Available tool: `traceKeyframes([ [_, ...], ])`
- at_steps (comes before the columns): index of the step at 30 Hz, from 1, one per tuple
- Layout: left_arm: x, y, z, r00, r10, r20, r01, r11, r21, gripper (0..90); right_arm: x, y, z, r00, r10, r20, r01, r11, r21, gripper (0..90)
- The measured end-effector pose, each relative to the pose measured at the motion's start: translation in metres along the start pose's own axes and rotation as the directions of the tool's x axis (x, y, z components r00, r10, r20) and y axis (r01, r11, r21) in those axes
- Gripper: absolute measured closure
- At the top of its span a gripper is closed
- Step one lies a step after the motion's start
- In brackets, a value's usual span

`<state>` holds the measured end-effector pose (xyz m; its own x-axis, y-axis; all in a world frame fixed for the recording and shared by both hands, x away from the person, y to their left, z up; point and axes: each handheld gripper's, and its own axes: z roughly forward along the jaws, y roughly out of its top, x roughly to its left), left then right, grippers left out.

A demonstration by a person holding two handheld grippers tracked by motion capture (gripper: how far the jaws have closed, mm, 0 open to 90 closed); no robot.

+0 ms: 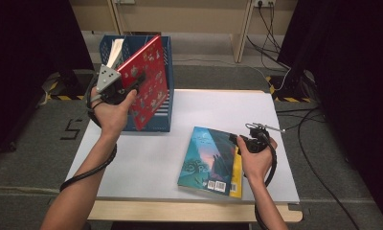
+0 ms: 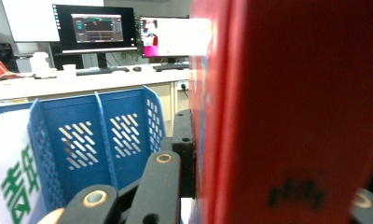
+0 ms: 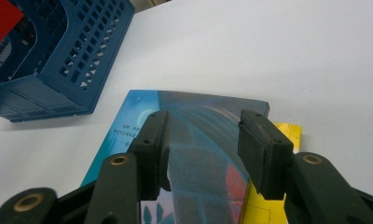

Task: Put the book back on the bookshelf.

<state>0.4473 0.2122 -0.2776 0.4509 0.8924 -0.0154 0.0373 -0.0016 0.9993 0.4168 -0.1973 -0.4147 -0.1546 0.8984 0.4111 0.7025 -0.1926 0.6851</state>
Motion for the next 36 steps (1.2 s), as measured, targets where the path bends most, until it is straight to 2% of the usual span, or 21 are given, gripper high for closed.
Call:
traceKeyframes([
  [12, 0.021, 0.008, 0.006, 0.9972, 0.0, -0.074, -0.001, 1.0, -0.009, 79.4, -0.002, -0.001, 0.0, 1.0, 0.001, 0.001, -0.001, 1.0, 0.004, 53.9],
  [16, 0.028, 0.009, 0.009, 0.9945, 0.008, -0.105, -0.009, 0.9999, -0.007, 79.4, -0.002, -0.001, 0.001, 1.0, 0.003, 0.001, -0.003, 1.0, 0.003, 53.9],
  [21, 0.035, 0.006, 0.016, 0.9904, -0.004, -0.138, 0.003, 0.9999, -0.01, 79.4, -0.002, -0.002, 0.001, 0.9999, 0.011, 0.001, -0.011, 1.0, 0.006, 53.9],
  [36, 0.044, -0.005, 0.028, 0.9796, 0.008, -0.201, -0.005, 0.9999, 0.015, 79.4, -0.008, -0.005, -0.001, 1.0, 0.006, 0.003, -0.006, 1.0, 0.002, 53.8],
])
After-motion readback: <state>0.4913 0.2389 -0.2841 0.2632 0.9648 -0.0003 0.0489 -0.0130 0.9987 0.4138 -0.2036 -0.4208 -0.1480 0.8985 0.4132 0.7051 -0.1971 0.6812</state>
